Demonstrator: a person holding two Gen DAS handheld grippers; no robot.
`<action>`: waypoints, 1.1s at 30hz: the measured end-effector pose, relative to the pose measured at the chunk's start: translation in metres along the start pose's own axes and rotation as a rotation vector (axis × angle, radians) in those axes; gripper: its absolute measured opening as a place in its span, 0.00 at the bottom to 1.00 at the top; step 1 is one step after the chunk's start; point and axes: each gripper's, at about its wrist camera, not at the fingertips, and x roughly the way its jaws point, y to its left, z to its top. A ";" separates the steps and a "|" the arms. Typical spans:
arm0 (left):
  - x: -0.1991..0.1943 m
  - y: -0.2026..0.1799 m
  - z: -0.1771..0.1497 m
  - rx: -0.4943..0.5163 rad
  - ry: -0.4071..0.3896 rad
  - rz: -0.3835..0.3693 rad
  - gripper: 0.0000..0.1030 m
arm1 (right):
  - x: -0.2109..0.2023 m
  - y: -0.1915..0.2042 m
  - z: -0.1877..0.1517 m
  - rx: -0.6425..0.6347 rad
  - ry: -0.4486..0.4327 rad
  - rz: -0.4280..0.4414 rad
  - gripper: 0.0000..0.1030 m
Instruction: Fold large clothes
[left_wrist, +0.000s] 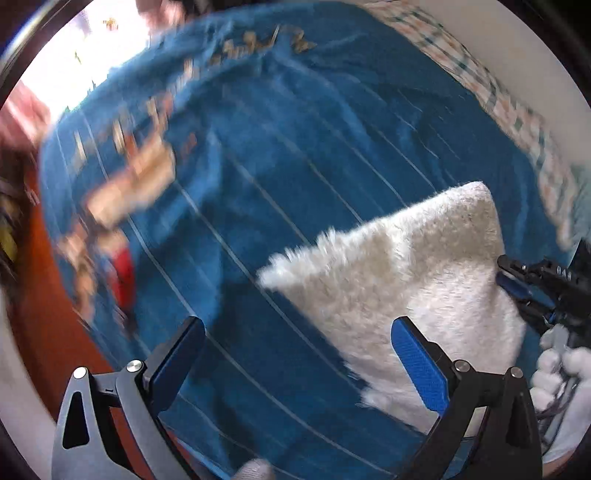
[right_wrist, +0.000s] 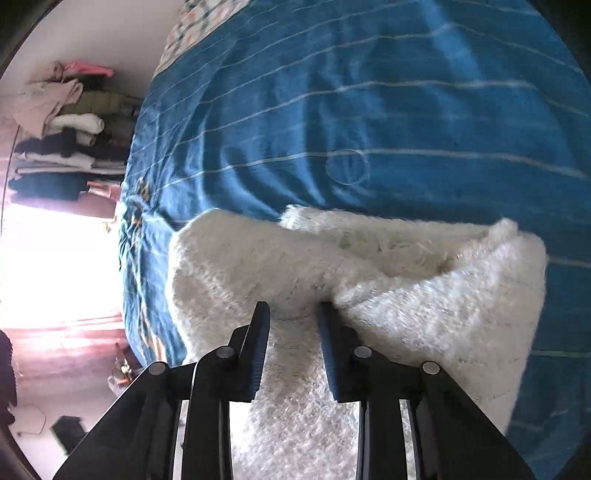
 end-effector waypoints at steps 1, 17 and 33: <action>0.009 0.003 -0.002 -0.040 0.035 -0.050 1.00 | -0.006 -0.001 0.000 0.002 0.004 0.018 0.30; 0.022 -0.048 -0.021 -0.161 0.017 -0.274 0.09 | -0.009 -0.081 -0.220 0.335 0.084 0.096 0.54; 0.038 -0.011 -0.023 -0.174 0.130 -0.196 0.17 | 0.040 -0.069 -0.230 0.291 0.202 0.033 0.40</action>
